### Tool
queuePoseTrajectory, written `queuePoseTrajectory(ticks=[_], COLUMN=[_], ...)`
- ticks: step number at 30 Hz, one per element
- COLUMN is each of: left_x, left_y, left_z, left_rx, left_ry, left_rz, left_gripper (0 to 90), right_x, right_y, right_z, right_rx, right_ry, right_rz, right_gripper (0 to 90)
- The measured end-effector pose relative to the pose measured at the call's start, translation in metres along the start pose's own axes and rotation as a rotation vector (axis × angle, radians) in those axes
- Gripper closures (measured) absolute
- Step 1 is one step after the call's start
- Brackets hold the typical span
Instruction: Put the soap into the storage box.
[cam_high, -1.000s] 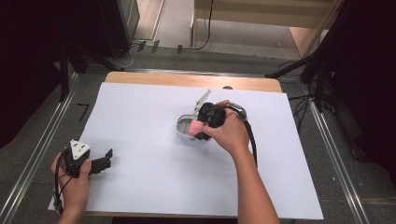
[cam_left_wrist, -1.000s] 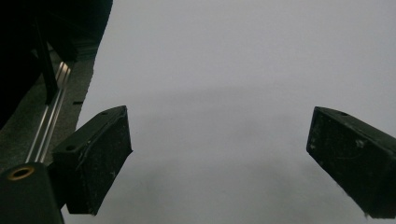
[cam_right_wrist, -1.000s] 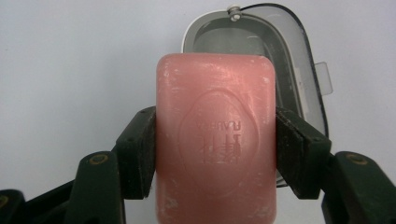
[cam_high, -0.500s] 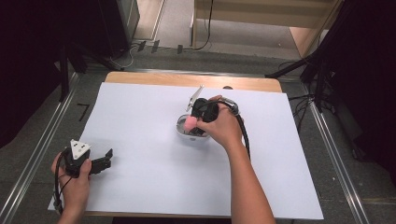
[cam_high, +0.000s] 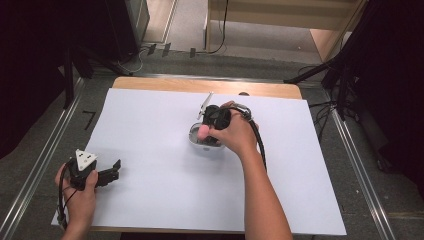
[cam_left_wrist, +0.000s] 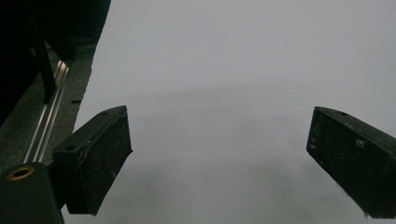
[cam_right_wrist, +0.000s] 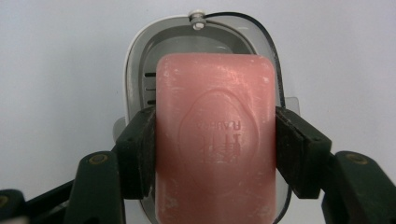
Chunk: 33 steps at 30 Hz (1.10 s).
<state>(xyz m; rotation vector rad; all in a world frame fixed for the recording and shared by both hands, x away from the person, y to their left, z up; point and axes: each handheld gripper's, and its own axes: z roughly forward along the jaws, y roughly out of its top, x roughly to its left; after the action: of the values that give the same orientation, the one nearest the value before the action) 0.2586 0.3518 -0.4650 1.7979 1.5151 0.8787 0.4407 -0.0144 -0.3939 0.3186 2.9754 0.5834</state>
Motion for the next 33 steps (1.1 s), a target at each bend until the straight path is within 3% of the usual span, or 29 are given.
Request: queuePoseTrajectory(ticks=[2, 5, 7, 13, 19, 20, 22, 23, 25, 28, 33], left_x=[0.000, 0.000, 0.000, 0.000, 0.000, 0.000, 0.000, 0.000, 0.000, 0.000, -0.001], left_y=[0.000, 0.000, 0.000, 0.000, 0.000, 0.000, 0.000, 0.000, 0.000, 0.000, 0.000], left_z=[0.000, 0.000, 0.000, 0.000, 0.000, 0.000, 0.000, 0.000, 0.000, 0.000, 0.000], left_rx=[0.000, 0.000, 0.000, 0.001, 0.000, -0.001, -0.001, 0.000, 0.000, 0.000, 0.001], left_ry=[0.000, 0.001, 0.001, 0.001, 0.001, 0.001, 0.001, 0.001, 0.001, 0.002, 0.005], left_rz=[0.000, -0.001, 0.000, 0.001, 0.001, 0.001, 0.002, 0.003, 0.002, 0.002, 0.004], left_gripper=[7.1, 7.1, 7.1, 7.1, 7.1, 7.1, 7.1, 7.1, 7.1, 7.1, 7.1], right_x=[0.000, 0.000, -0.001, 0.000, 0.004, 0.004, 0.005, 0.005, 0.006, 0.009, 0.013], right_y=[0.000, 0.000, 0.000, -0.011, -0.028, -0.031, -0.039, -0.043, -0.051, -0.064, -0.082], right_z=[0.000, -0.004, -0.010, -0.023, -0.031, -0.032, -0.034, -0.035, -0.037, -0.040, -0.042], right_rx=[0.006, -0.051, -0.081, -0.111, -0.150, -0.152, -0.174, -0.191, -0.215, -0.252, -0.258], right_ry=[0.003, 0.012, -0.028, -0.045, -0.094, -0.084, -0.050, -0.030, -0.074, -0.079, -0.094], right_rz=[0.010, 0.035, 0.046, 0.101, 0.174, 0.185, 0.195, 0.196, 0.207, 0.223, 0.245], right_gripper=[38.4, 34.5, 29.0, 22.4, 5.2, 5.5, 18.0, 17.0, 11.7, 11.8, 9.1])
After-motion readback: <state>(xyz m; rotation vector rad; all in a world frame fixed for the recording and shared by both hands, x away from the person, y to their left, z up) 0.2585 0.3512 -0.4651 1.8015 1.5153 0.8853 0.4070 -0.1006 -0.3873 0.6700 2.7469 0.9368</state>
